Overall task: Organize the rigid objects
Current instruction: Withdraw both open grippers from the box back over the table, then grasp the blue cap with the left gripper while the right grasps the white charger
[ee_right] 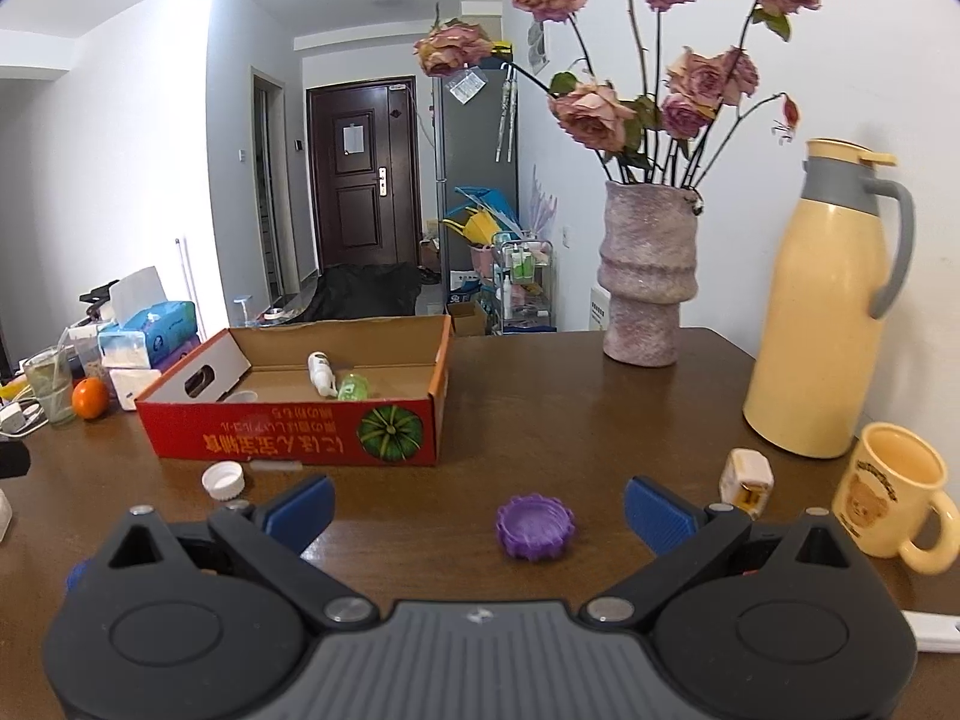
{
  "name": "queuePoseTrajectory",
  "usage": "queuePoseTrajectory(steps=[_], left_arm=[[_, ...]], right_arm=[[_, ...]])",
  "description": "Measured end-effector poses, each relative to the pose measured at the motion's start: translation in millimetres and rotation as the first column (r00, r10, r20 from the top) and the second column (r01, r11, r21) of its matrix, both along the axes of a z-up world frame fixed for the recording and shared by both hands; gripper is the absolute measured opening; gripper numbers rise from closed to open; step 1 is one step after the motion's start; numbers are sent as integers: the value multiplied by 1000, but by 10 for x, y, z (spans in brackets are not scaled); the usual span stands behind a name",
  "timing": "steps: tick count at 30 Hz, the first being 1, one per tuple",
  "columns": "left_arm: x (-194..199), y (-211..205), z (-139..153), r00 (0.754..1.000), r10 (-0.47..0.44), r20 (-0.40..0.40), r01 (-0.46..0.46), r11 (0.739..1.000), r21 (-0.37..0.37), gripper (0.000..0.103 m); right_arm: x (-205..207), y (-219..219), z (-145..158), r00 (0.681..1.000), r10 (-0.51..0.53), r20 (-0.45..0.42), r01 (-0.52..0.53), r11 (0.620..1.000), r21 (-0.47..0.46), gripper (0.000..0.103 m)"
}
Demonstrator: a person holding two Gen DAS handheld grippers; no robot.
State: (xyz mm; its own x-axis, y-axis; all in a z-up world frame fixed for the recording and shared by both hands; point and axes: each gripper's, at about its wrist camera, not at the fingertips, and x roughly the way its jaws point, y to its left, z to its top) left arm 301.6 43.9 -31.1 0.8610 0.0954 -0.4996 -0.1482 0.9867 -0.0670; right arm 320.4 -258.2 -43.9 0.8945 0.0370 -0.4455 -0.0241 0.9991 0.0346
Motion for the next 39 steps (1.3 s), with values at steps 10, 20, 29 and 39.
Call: queuePoseTrajectory(steps=[10,20,29,39], left_arm=[[-365,91,-116,999,31,-30,-31,999,-6,103],[-546,111,-210,998,32,-57,-32,999,5,103],[-413,97,-356,994,31,-102,-29,999,18,103],[-146,81,-610,987,47,-153,-41,998,45,103]], right_arm=[[-364,-121,-58,1000,1,-10,-1,1000,-6,103],[-557,-185,-110,1000,-9,-20,9,1000,-13,103],[-482,-317,-166,998,-47,-35,47,999,-5,103],[-350,-563,-262,996,-74,-40,75,997,27,103]])
